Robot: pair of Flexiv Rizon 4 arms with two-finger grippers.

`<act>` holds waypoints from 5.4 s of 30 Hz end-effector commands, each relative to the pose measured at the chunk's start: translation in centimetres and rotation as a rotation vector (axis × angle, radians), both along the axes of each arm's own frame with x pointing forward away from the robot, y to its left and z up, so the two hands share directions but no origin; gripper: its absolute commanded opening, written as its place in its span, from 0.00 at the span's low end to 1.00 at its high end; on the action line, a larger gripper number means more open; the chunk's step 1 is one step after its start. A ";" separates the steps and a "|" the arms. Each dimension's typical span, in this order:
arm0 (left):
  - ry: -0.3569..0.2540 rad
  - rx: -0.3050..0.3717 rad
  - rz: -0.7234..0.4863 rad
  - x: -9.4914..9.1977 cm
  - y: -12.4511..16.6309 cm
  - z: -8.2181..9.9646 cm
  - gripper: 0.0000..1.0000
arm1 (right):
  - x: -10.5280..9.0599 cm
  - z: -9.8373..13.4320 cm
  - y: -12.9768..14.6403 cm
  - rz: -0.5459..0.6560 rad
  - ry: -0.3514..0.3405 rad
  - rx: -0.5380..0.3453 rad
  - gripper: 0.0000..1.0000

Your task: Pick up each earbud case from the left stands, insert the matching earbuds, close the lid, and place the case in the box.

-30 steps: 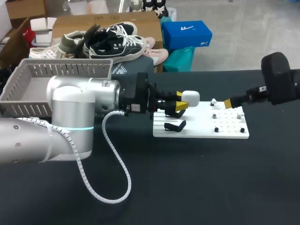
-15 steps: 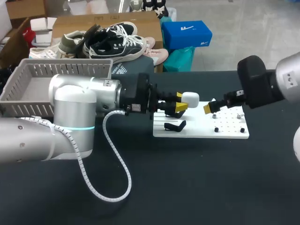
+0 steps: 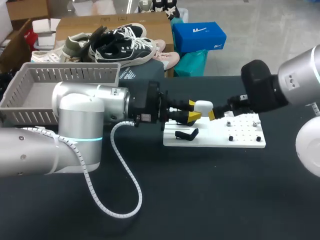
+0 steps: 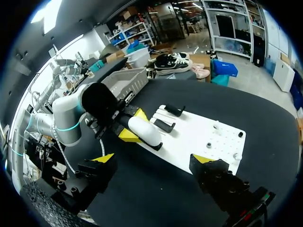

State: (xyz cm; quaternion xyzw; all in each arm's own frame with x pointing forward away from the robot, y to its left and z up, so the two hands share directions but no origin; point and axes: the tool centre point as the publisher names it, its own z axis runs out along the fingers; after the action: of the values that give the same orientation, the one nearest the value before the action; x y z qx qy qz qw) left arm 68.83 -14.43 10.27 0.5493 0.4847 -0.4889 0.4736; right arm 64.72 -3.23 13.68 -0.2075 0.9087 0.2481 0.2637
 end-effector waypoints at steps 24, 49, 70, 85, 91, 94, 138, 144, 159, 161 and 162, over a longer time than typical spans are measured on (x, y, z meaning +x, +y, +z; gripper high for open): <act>-0.005 -0.010 0.007 -0.1 -0.1 -0.2 0.00 | 2.3 -1.4 1.3 -0.013 0.063 -0.034 1.00; -0.005 -0.010 0.007 -0.1 -0.1 -0.2 0.00 | 3.3 -2.1 0.5 -0.052 0.068 -0.055 1.00; -0.005 -0.010 0.007 -0.1 -0.1 -0.2 0.00 | 4.1 -1.1 0.9 -0.051 0.053 -0.060 1.00; -0.005 -0.010 0.007 -0.1 -0.1 -0.2 0.00 | 5.4 2.2 -0.1 -0.087 -0.039 -0.143 1.00; -0.005 -0.010 0.007 -0.1 -0.1 -0.2 0.00 | 4.6 2.5 -3.7 -0.196 -0.110 -0.377 1.00; -0.005 -0.010 0.007 -0.1 -0.1 -0.2 0.00 | 4.3 2.0 -5.8 -0.243 -0.110 -0.481 1.00; -0.005 -0.010 0.007 -0.1 -0.1 -0.2 0.00 | 7.2 -10.2 -13.0 -0.301 0.191 -0.798 0.54; -0.005 -0.010 0.007 -0.1 -0.1 -0.2 0.00 | 7.5 -10.6 -13.0 -0.300 0.199 -0.793 0.49; -0.005 -0.010 0.007 -0.1 -0.1 -0.2 0.00 | 7.4 -11.3 -13.4 -0.307 0.218 -0.788 0.37; -0.005 -0.010 0.007 -0.1 -0.1 -0.2 0.00 | 7.4 -11.4 -13.4 -0.306 0.220 -0.787 0.36; -0.005 -0.010 0.007 -0.1 -0.1 -0.2 0.00 | 7.4 -11.4 -13.4 -0.306 0.221 -0.787 0.35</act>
State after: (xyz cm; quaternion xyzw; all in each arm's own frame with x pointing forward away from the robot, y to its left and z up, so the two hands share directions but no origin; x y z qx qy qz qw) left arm 68.79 -14.46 10.12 0.5473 0.4822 -0.4894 0.4779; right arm 72.02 -16.70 2.34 -0.1275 0.9770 -0.1380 0.1005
